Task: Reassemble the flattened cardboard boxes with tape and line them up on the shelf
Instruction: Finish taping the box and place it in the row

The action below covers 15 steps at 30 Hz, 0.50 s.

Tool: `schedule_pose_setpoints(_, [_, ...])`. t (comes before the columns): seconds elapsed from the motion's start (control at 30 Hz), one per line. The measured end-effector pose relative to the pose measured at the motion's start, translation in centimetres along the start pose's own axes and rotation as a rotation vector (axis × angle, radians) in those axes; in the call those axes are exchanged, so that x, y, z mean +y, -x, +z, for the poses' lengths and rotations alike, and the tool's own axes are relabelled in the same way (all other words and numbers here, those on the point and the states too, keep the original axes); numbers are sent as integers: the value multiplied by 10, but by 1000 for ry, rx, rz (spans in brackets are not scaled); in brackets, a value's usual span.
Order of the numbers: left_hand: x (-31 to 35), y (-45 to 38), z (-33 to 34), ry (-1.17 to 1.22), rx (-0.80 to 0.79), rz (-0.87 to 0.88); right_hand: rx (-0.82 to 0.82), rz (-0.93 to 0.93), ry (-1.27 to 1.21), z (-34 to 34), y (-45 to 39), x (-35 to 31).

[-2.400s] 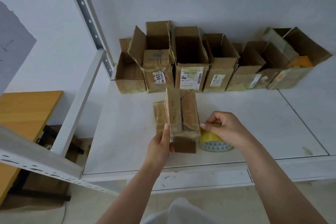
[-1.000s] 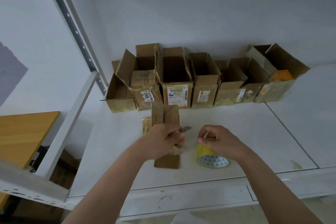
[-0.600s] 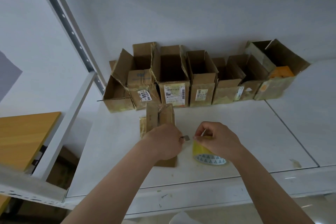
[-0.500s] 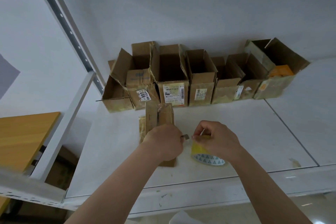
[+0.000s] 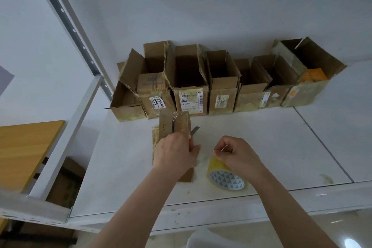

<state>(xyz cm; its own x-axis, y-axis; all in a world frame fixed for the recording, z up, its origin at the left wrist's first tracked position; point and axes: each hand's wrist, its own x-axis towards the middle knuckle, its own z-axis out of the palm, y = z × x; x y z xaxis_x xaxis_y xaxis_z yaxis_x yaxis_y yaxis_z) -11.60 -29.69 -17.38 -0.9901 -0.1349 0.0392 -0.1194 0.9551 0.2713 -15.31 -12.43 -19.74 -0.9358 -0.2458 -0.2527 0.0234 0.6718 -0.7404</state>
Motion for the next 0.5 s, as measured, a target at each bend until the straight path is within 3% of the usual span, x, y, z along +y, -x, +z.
schedule_pose_setpoints(0.37, [-8, 2, 11, 59, 60, -47, 11, 139, 34, 9, -7, -2])
schedule_pose_setpoints(0.5, [-14, 0, 5, 60, 80, -72, 108, 189, -58, -10, -8, 12])
